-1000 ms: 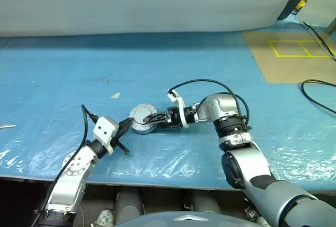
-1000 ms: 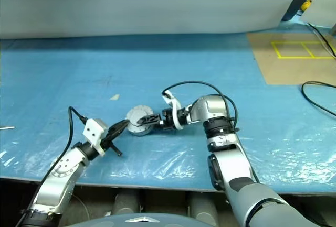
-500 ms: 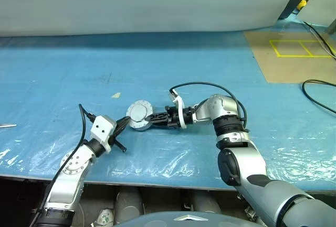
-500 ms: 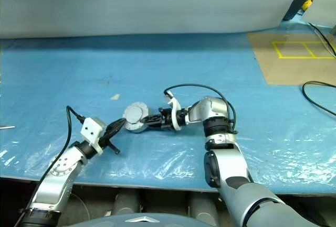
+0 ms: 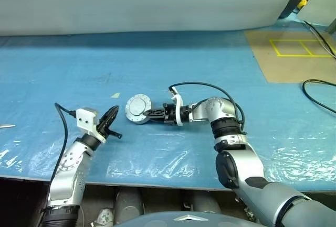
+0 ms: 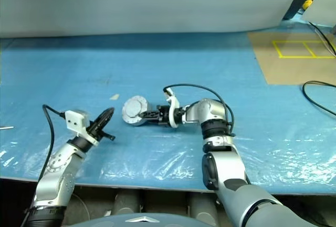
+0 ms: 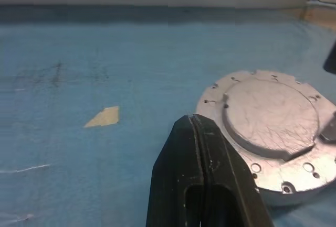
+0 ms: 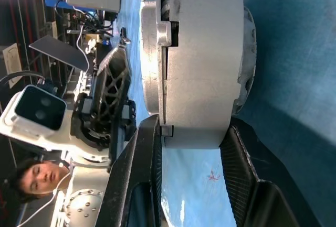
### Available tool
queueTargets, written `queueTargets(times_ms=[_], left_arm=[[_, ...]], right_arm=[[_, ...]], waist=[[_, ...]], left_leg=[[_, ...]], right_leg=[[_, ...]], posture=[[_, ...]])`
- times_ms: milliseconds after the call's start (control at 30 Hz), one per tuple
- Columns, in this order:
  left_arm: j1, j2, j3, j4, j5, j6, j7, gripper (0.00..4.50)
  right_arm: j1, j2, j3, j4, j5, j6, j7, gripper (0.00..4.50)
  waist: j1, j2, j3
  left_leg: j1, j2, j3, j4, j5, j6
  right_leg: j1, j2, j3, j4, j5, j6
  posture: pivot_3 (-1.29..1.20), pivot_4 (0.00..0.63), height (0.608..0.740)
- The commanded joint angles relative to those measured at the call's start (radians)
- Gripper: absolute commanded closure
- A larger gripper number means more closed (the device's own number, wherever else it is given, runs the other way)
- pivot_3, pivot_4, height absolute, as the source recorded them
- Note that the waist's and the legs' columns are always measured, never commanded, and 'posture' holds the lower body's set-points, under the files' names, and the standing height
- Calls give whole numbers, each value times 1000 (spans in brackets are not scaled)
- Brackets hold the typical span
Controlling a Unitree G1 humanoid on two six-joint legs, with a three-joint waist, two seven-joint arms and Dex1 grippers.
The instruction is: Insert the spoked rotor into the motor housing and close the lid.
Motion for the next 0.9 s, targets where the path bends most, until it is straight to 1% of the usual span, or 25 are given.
queueTargets(times_ms=[33, 100, 167, 267, 500, 533, 633, 667, 833, 900], left_arm=[[-20, -37, 68, 4, -69, 18, 54, 4500], [-28, -65, 89, 13, -114, 44, 70, 4500], [-40, -112, 117, 4, -201, 73, 88, 4500], [-58, -181, 153, -46, -362, 135, 111, 3952], [-87, -227, 177, -75, -529, 202, 119, 1682], [-91, -232, 182, -79, -549, 205, 119, 1250], [-108, -244, 204, -80, -610, 214, 142, 270], [-114, -243, 208, -72, -620, 228, 166, 44], [-150, -236, 214, -48, -767, 355, 246, 44], [-158, -223, 199, -52, -793, 406, 272, 44]], right_arm=[[-1, 24, -22, -79, 68, -21, 10, 3327], [-4, 38, -43, -92, 94, -14, 4, 3327], [-6, 54, -65, -107, 116, -18, -5, 3327], [-14, 82, -112, -122, 149, -28, -32, 3327], [-31, 114, -171, -110, 194, -95, -85, 3327], [-34, 115, -175, -107, 198, -103, -89, 3327], [-44, 116, -184, -91, 207, -128, -98, 3327], [-47, 117, -188, -90, 214, -131, -96, 3327], [-47, 110, -160, -95, 225, -132, -74, 3327], [-41, 113, -148, -105, 233, -124, -68, 3327]], waist=[[0, -1, 1], [-1, -2, 2], [-1, -2, 2], [0, -3, 2], [5, -5, 3], [5, -5, 4], [4, -6, 4], [4, -6, 4], [3, -6, 4], [4, -6, 4]], left_leg=[[0, 0, 0, 0, 0, 0], [-1, 0, 0, 0, 0, 0], [-2, 0, 0, 0, 0, 0], [-5, 0, 0, 0, 0, 0], [-7, 0, -1, 1, 0, 0], [-7, 0, -1, 1, 0, 0], [-7, 1, -1, 1, 0, 0], [-7, 1, -1, 1, 0, -1], [-7, 1, -1, 1, 0, -1], [-8, 1, -2, 1, 0, -1]], right_leg=[[0, 0, 0, 0, 0, 0], [-1, 0, 0, 0, 0, 0], [-2, 0, 0, 0, 0, 0], [-3, 0, 0, -1, 0, 0], [-4, 0, -2, -1, 1, 0], [-4, 0, -2, -1, 1, 1], [-4, 0, -2, -1, 2, 3], [-4, 1, -3, -1, 2, 4], [-4, 1, -3, -1, 3, 5], [-4, 1, -3, -1, 4, 6]], posture=[[0, 150, 740], [0, 150, 740], [0, 150, 740], [0, 150, 740], [0, 150, 740], [0, 150, 740], [0, 150, 740], [0, 150, 740], [0, 150, 740], [0, 150, 740]])
